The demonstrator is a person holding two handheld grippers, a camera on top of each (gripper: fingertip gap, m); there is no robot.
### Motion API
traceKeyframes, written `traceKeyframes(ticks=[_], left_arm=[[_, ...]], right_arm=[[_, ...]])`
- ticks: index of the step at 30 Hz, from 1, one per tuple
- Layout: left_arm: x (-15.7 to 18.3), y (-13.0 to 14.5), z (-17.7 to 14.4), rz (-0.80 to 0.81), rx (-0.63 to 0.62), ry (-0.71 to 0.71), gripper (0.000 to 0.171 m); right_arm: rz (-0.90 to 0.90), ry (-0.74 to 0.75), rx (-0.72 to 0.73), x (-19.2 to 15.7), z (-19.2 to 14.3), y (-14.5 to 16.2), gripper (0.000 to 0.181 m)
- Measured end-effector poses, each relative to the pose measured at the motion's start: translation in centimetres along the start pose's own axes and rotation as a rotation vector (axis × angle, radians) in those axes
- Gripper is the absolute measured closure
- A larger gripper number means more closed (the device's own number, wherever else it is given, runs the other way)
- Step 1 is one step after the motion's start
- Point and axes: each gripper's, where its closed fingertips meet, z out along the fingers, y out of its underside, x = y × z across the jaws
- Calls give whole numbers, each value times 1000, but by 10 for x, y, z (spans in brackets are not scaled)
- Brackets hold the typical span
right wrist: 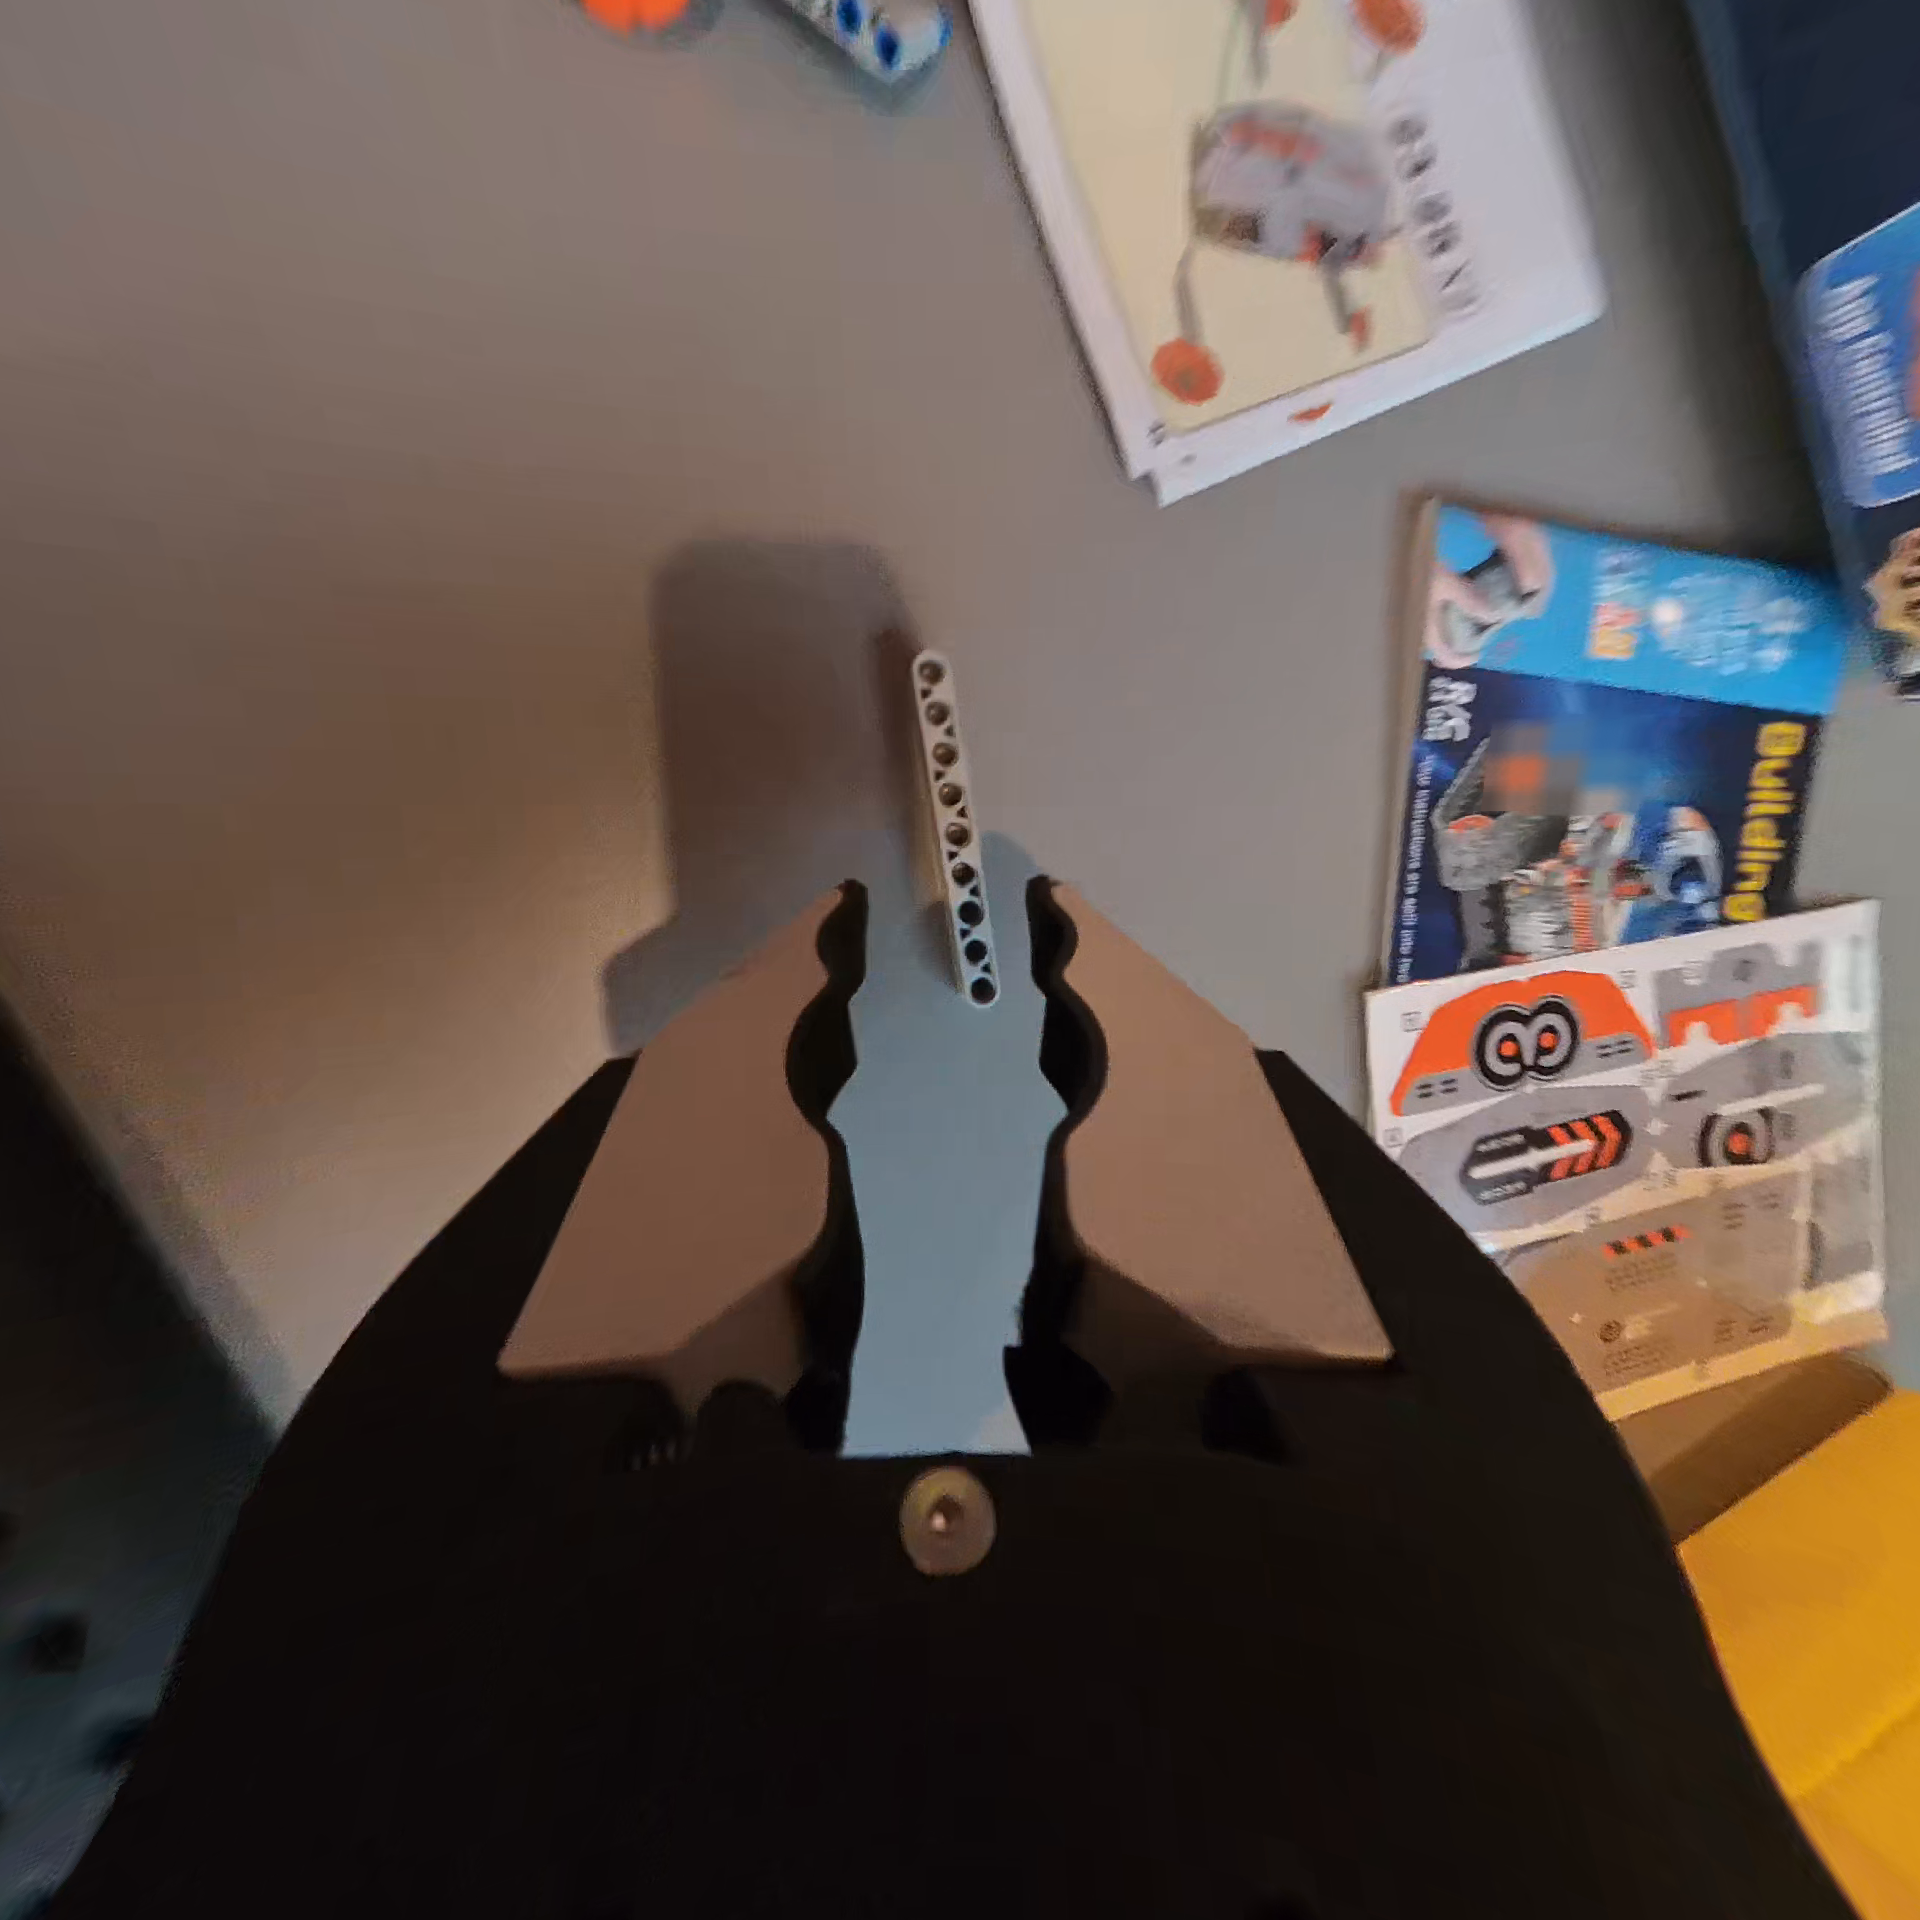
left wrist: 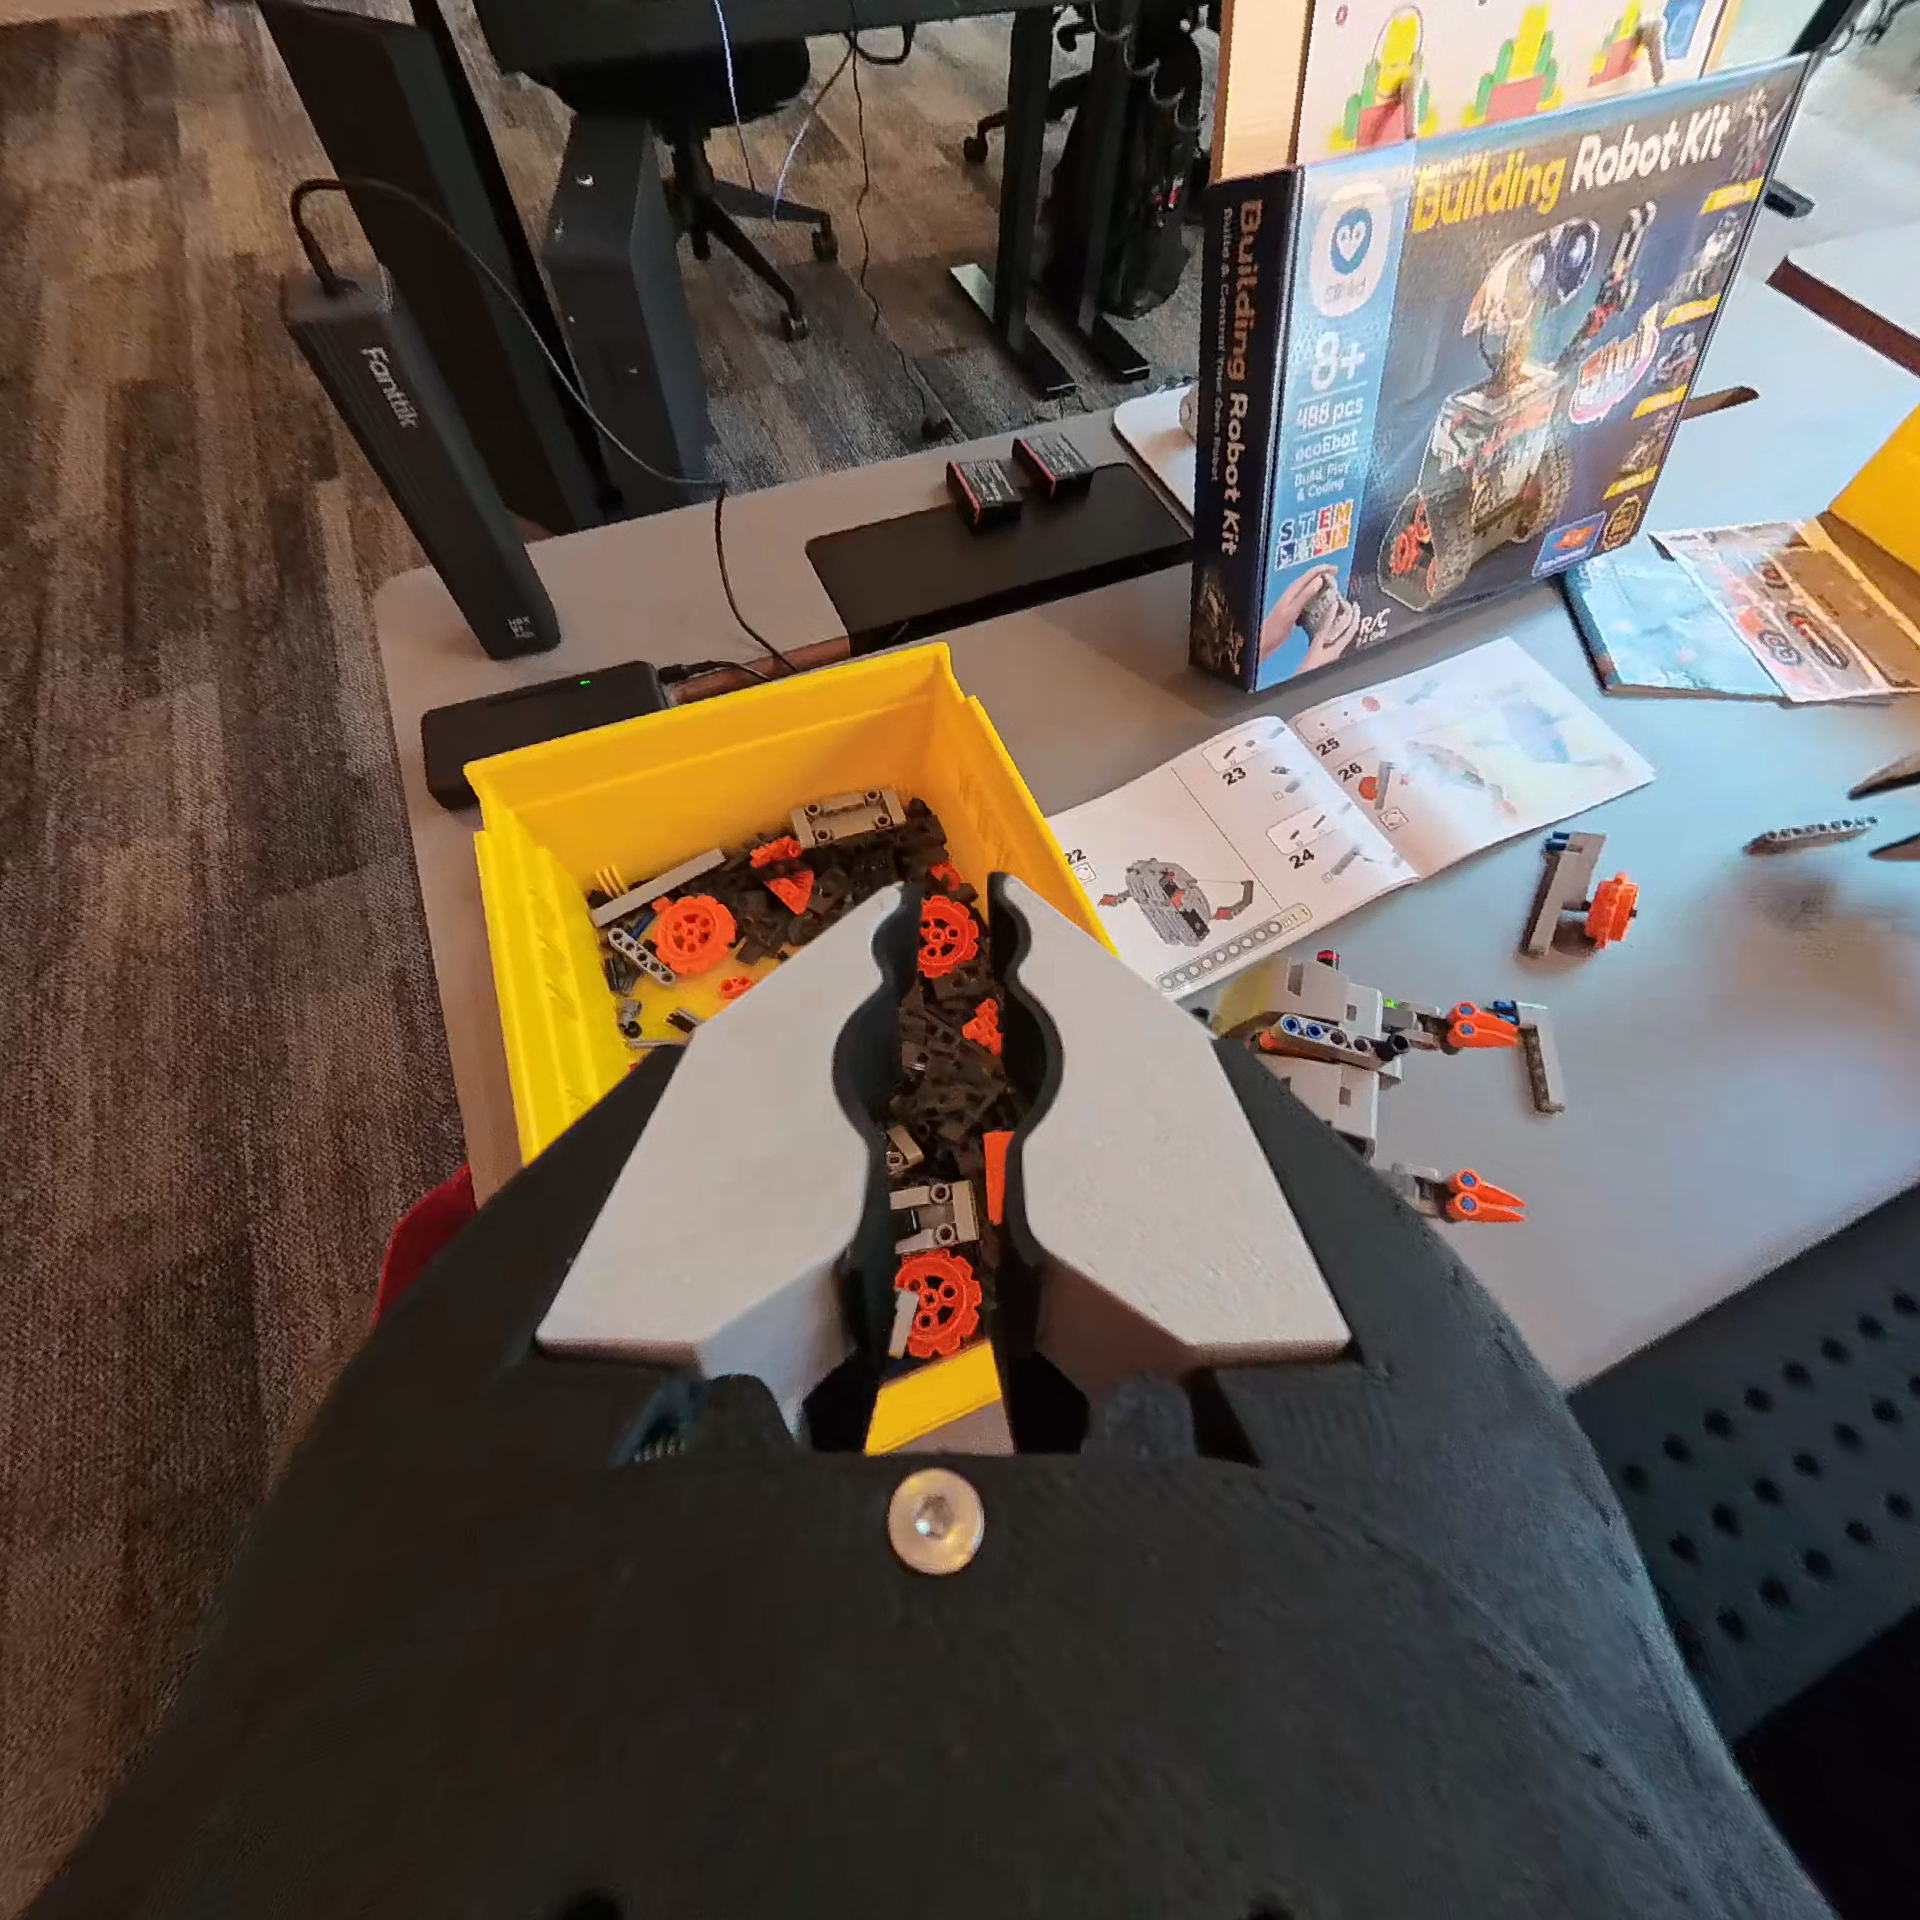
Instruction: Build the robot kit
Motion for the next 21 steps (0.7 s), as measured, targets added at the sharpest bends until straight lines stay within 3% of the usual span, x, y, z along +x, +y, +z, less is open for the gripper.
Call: traceKeyframes(ticks=[3, 9, 12, 13, 16, 21], left_arm=[[-1, -1, -4, 2, 16, 0, 161], [-9, 1, -9, -36, 30, 1, 161], [-13, 1, -10, -46, 35, -2, 161], [-14, 2, -10, -50, 36, -2, 161], [-16, 4, -8, -59, 22, -4, 161], [-22, 12, -1, -75, -31, -37, 162]], right_arm=[[-10, -106, -107, -4, 12, 2, 147], [12, -216, -168, -1, 20, -3, 152], [43, -220, -174, 4, 22, -4, 175], [54, -223, -169, 3, 22, -5, 175], [110, -132, -129, 13, 24, -9, 176], [399, -16, -33, 23, 24, -12, 176]])
